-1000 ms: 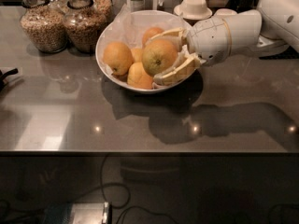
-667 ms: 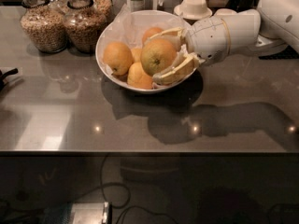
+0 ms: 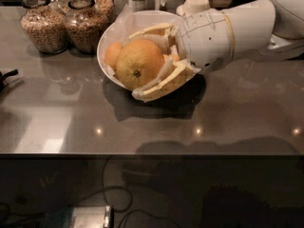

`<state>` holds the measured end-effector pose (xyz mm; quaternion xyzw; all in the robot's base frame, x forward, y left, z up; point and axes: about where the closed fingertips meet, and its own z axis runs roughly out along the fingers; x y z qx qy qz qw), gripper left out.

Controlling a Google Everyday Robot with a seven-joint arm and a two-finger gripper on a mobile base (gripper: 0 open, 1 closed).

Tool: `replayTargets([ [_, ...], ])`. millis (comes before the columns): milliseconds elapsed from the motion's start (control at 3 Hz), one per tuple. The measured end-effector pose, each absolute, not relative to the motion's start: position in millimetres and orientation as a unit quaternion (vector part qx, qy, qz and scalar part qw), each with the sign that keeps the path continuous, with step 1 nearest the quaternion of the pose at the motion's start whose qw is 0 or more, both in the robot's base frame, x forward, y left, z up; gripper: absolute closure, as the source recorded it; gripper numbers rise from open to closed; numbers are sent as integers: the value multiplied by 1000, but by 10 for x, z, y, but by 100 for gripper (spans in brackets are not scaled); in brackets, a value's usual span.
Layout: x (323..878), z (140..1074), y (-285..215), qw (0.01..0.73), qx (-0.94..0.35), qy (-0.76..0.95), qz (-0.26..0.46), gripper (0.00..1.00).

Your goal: Pick orange from white bowl

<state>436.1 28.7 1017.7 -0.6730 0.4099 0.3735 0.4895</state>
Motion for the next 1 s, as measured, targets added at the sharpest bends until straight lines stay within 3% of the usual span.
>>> replayTargets([
  [333,3968,10314,401,500,-670,406,371,100],
  [667,3936,10316,401,499,-669,407,371,88],
  [1000,3935,10316,401,499,-669,407,371,100],
])
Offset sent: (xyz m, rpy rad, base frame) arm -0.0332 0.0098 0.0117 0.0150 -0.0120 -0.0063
